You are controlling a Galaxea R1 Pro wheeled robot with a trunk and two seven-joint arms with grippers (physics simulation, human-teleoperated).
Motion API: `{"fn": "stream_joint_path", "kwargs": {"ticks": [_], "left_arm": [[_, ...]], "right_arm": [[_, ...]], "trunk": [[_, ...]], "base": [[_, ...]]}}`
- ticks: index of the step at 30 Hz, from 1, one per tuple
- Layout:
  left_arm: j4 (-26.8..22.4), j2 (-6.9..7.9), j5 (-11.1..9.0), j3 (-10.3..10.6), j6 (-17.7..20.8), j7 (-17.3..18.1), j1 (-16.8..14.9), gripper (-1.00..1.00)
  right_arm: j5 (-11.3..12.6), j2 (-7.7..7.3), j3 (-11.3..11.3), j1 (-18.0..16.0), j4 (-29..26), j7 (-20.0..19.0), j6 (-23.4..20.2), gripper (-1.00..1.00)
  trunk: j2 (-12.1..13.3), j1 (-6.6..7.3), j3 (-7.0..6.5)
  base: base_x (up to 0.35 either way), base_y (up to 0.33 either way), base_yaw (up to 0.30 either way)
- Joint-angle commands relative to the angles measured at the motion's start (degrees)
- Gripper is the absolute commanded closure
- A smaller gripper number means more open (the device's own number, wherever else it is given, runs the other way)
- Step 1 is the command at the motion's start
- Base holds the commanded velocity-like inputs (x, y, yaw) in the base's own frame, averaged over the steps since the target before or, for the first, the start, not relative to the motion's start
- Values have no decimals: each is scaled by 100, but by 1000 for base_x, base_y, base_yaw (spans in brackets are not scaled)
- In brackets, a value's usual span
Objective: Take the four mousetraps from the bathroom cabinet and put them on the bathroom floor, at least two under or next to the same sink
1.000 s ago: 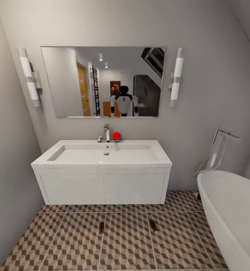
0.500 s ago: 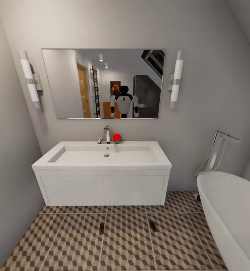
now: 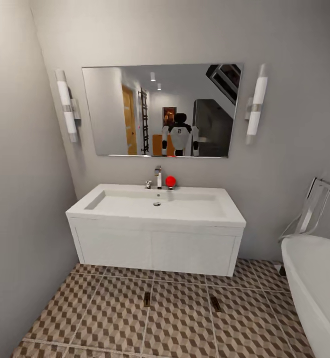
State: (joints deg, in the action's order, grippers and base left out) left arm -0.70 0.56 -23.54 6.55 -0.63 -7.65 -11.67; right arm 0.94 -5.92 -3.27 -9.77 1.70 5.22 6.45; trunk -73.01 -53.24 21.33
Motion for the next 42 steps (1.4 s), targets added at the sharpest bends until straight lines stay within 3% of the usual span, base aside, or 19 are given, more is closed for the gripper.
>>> {"fn": "stream_joint_path", "kwargs": {"ticks": [1,30,42], "left_arm": [[1,-3,-50,48,-7,-14,-3,-100],[25,-31,-80,40,-7,0,-3,-100],[26,-109,-81,40,-7,0,-2,-100]], "right_arm": [[8,1,-33,-7,17,15,32,-100],[-5,3,-33,-7,14,15,38,-100],[-14,10,-36,-7,14,15,41,-100]], "trunk": [[-4,0,6],[-4,0,6],[-4,0,6]], "base": [[0,0,278],[0,0,283],[0,0,284]]}}
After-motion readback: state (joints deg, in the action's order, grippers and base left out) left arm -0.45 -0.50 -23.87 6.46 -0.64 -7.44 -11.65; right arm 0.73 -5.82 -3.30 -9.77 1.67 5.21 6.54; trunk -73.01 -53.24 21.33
